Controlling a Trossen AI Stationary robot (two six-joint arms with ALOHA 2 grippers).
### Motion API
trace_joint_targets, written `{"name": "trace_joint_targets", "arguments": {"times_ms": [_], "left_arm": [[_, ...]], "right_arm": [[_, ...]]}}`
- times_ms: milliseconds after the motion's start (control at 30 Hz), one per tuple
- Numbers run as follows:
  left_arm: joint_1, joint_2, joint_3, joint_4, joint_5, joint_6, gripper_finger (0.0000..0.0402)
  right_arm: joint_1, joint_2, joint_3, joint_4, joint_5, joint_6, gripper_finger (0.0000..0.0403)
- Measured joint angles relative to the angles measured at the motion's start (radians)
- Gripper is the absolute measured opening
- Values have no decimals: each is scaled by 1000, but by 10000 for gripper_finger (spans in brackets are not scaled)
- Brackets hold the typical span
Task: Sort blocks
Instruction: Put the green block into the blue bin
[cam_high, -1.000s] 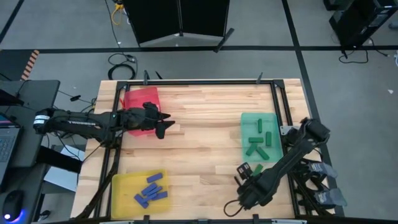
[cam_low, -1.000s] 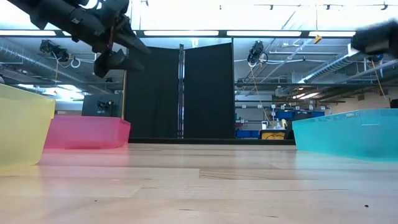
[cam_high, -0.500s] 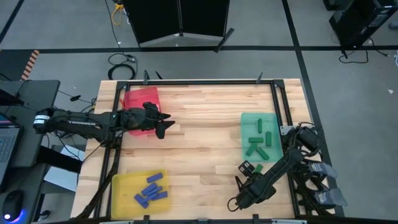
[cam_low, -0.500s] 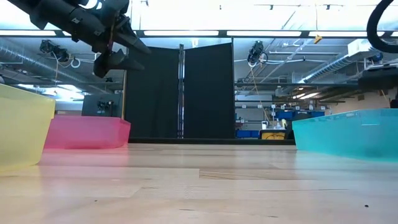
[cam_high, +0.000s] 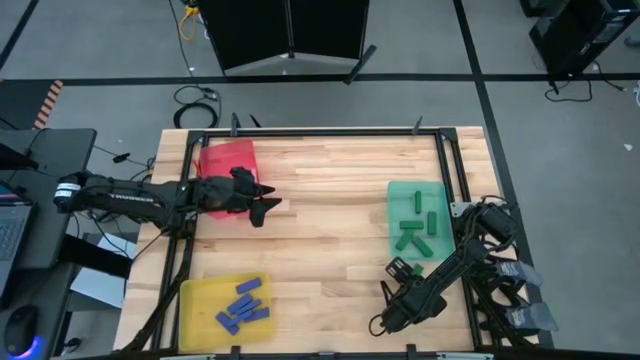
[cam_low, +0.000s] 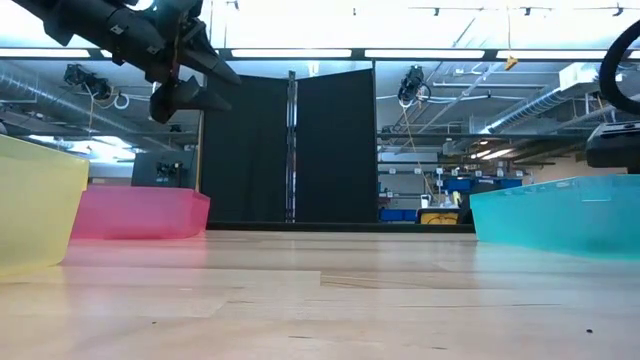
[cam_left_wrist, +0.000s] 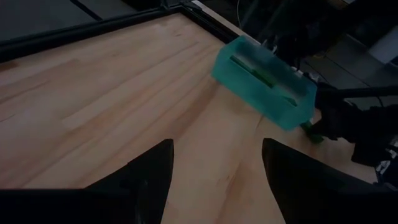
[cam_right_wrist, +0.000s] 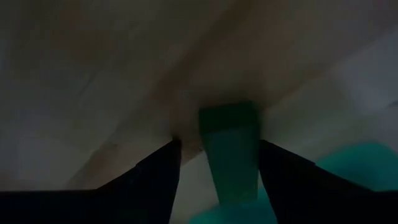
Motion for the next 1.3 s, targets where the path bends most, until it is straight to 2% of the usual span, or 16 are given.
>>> {"name": "trace_joint_targets", "arguments": {"times_ms": [367, 600, 867, 1033, 1300], "left_arm": [[-9, 0, 1, 0, 0, 0, 253], [-9, 0, 1, 0, 0, 0, 253], [-9, 0, 1, 1, 0, 0, 253], [-9, 0, 1, 1, 0, -1, 253], [-10, 0, 1, 3, 1, -20, 253]], "right_arm": [[-1, -5, -20, 32, -21, 20, 122], [-1, 1, 1, 20, -23, 104, 119], [1, 4, 115, 46, 24, 110, 119], [-9, 4, 245, 36, 129, 90, 119], [-58, -3, 481, -69, 413, 96, 119]]}}
